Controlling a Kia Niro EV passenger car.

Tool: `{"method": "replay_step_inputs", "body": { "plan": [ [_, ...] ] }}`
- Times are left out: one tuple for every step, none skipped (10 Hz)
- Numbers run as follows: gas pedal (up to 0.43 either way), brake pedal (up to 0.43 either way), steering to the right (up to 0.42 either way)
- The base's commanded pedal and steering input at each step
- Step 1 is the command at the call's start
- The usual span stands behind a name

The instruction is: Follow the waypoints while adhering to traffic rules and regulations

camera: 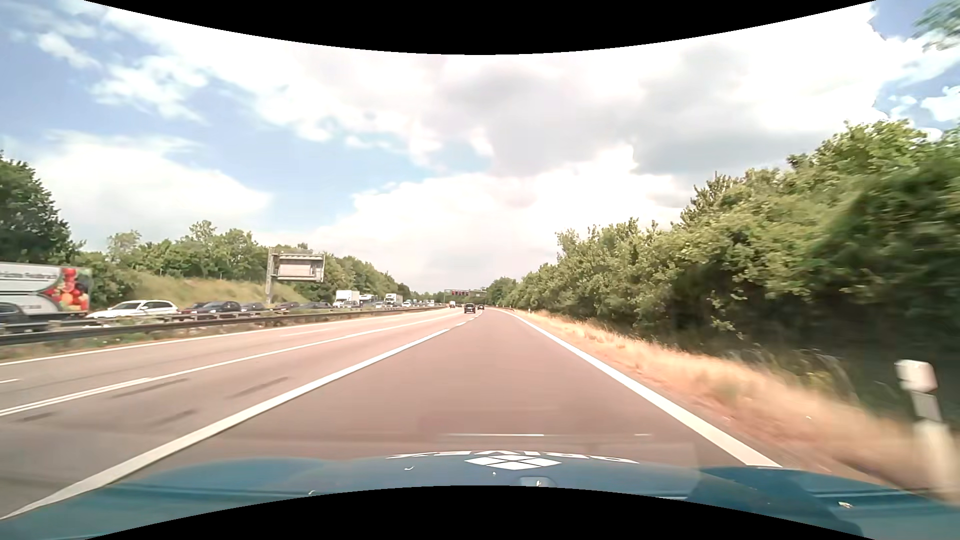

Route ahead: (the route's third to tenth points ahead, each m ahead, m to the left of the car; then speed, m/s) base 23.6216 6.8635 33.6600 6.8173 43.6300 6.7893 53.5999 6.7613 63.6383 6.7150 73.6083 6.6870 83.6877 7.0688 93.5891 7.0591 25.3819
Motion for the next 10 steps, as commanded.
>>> {"method": "replay_step_inputs", "body": {
  "plan": [
    [1.0, 0.0, -0.008],
    [1.0, 0.0, -0.008],
    [1.0, 0.0, -0.008],
    [1.0, 0.0, -0.008],
    [1.0, 0.0, -0.008],
    [1.0, 0.0, -0.008],
    [1.0, 0.0, -0.008],
    [1.0, 0.0, -0.008],
    [1.0, 0.0, -0.008],
    [0.862, 0.0, -0.008]
  ]
}}
